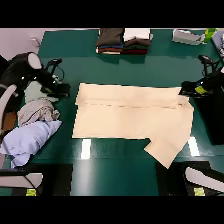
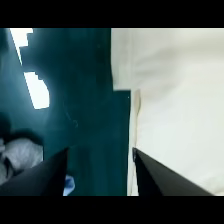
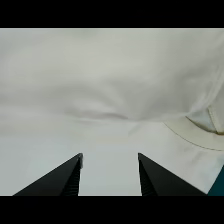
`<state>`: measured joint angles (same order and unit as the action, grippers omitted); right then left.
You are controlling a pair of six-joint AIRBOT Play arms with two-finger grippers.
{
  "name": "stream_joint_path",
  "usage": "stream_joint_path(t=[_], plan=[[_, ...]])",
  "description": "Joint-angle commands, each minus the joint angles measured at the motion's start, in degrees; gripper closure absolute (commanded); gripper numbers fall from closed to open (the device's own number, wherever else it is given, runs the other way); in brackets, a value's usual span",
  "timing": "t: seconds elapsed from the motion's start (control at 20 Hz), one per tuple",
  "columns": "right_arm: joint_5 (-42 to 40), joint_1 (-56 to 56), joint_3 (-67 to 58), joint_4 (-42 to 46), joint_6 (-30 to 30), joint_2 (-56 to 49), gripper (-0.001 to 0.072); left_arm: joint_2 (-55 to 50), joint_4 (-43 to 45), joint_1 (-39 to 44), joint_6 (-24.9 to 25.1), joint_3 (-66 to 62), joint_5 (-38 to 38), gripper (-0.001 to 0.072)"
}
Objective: Fold the shirts.
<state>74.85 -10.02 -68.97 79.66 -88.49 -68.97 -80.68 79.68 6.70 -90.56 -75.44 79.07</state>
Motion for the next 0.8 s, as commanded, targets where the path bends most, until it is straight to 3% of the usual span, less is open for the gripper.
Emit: stream_joint_path(t=[0.0, 0.2, 0.45, 0.75], plan=[[-0.1, 0.0, 2.6, -0.2, 0.1, 5.2, 0.0205, 12.2, 2.2, 1.6, -4.1, 15.2, -2.4, 0.022], [0.5, 0.1, 7.1, -0.7, 0.1, 7.7, 0.0205, 20.2, 2.2, 10.3, -10.8, 30.4, -8.0, 0.0217], [0.6, 0.1, 10.1, -0.7, 0.2, 9.8, 0.0205, 20.2, 0.9, 18.0, -17.2, 35.6, -13.0, 0.0216], [0.3, 0.1, 10.1, -2.2, 0.0, 9.7, 0.0206, 20.1, -0.6, 19.5, -18.0, 38.2, -16.9, 0.0216]])
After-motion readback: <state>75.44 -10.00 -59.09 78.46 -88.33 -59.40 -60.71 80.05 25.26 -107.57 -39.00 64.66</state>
